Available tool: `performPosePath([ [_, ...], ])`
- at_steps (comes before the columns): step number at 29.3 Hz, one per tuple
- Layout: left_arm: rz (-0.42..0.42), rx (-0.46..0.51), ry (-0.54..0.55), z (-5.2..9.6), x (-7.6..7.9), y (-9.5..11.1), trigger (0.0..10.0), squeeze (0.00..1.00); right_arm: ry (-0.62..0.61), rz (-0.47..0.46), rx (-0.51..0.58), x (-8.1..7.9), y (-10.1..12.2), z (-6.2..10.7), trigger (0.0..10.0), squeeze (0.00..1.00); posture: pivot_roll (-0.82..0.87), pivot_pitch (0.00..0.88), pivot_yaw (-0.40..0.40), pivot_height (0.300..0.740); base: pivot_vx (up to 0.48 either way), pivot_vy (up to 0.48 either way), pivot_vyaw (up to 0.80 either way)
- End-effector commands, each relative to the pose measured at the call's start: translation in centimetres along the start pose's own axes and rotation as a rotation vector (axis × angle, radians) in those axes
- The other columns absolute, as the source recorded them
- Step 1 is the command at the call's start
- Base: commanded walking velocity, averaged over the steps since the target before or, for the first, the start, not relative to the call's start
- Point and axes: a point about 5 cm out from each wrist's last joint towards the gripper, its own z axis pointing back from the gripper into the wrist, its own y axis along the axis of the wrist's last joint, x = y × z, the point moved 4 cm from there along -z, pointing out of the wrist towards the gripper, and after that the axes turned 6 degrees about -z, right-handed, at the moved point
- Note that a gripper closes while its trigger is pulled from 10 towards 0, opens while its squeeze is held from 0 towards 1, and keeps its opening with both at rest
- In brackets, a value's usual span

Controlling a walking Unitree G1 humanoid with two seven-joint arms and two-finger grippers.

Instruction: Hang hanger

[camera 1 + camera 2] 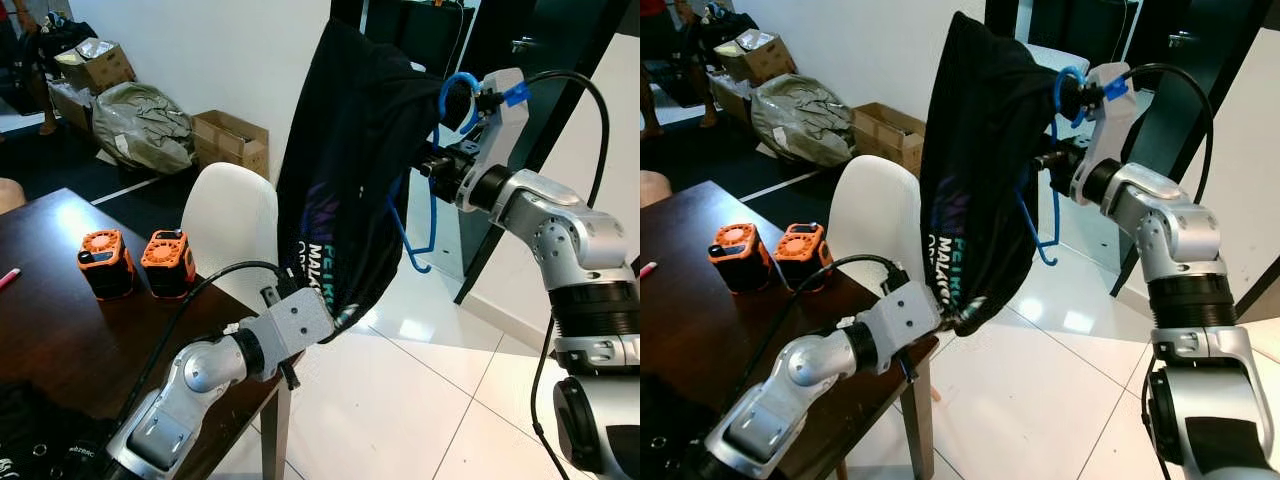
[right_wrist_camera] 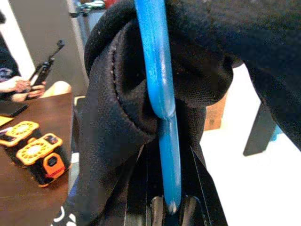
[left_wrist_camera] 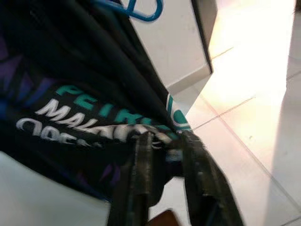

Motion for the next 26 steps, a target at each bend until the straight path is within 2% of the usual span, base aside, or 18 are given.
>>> performPosePath([
  [1,0.016,0.04,-0.012,0.2,-0.1,1.0,10.0,1.0,0.014,0.053,0.027,0.1,0.9,0.3,10.0,0.0,0.0,0.0,-0.114,0.74,0.0,0.0,0.0],
  [3,0.031,0.097,0.012,0.6,-1.3,2.5,10.0,1.0,0.012,0.091,0.008,0.9,0.7,0.8,10.0,0.0,0.0,0.0,-0.116,0.74,0.0,0.0,0.0],
  [5,0.031,0.097,0.012,0.6,-1.3,2.5,10.0,1.0,0.012,0.091,0.008,0.9,0.7,0.8,10.0,0.0,0.0,0.0,-0.116,0.74,0.0,0.0,0.0],
  [7,0.027,0.156,0.062,1.5,-3.6,4.1,10.0,1.0,0.007,0.142,-0.024,2.0,0.4,1.6,10.0,0.0,0.0,0.0,-0.118,0.74,0.0,0.0,0.0],
  [8,0.027,0.156,0.062,1.5,-3.6,4.1,10.0,1.0,0.007,0.142,-0.024,2.0,0.4,1.6,10.0,0.0,0.0,0.0,-0.118,0.74,0.0,0.0,0.0],
  [9,0.023,0.21,0.146,2.4,-6.2,5.2,10.0,1.0,0.0,0.177,-0.065,2.9,-0.2,2.4,10.0,0.0,0.01,0.0,-0.117,0.74,0.0,0.0,0.0],
  [11,0.023,0.21,0.146,2.4,-6.2,5.2,10.0,1.0,0.0,0.177,-0.065,2.9,-0.2,2.4,10.0,0.0,0.01,0.0,-0.117,0.74,0.0,0.0,0.0],
  [12,0.021,0.252,0.226,3.0,-8.2,6.0,10.0,1.0,0.002,0.199,-0.099,3.4,-0.8,2.9,10.0,0.0,0.01,0.0,-0.117,0.74,0.0,0.0,0.0],
  [13,0.021,0.252,0.226,3.0,-8.2,6.0,10.0,1.0,0.002,0.199,-0.099,3.4,-0.8,2.9,10.0,0.0,0.01,0.0,-0.117,0.74,0.0,0.0,0.0],
  [15,0.016,0.342,0.403,4.8,-12.4,7.8,10.0,1.0,0.038,0.231,-0.149,3.6,-1.7,4.0,10.0,0.0,0.01,0.0,-0.117,0.74,0.0,0.0,0.0],
  [16,0.016,0.342,0.403,4.8,-12.4,7.8,10.0,1.0,0.038,0.231,-0.149,3.6,-1.7,4.0,10.0,0.0,0.01,0.0,-0.117,0.74,0.0,0.0,0.0],
  [17,0.018,0.371,0.45,5.5,-13.6,8.3,10.0,1.0,0.059,0.235,-0.155,3.5,-1.8,4.3,10.0,0.0,0.01,0.0,-0.117,0.74,0.0,0.0,0.0],
  [18,0.022,0.4,0.487,6.4,-14.8,8.9,10.0,0.47,0.094,0.235,-0.147,3.3,-1.6,4.8,10.0,0.0,0.01,0.0,-0.117,0.74,0.0,0.0,0.0],
  [19,0.023,0.42,0.503,7.2,-15.7,9.2,10.0,0.0,0.134,0.226,-0.127,3.0,-1.2,5.3,10.0,0.0,0.01,0.0,-0.117,0.74,0.0,0.0,0.0],
  [23,0.025,0.445,0.516,8.3,-16.7,9.4,10.0,0.0,0.206,0.217,-0.089,2.4,-0.2,6.1,10.0,0.0,0.0,0.0,-0.107,0.74,0.0,0.0,0.0],
  [25,0.069,0.494,0.456,9.0,-16.8,9.0,10.0,0.0,0.309,0.193,-0.014,1.3,2.0,7.2,10.0,0.0,0.0,0.0,-0.105,0.74,0.0,0.0,0.0],
  [26,0.069,0.494,0.456,9.0,-16.8,9.0,10.0,0.0,0.309,0.193,-0.014,1.3,2.0,7.2,10.0,0.0,0.0,0.0,-0.105,0.74,0.0,0.0,0.0],
])
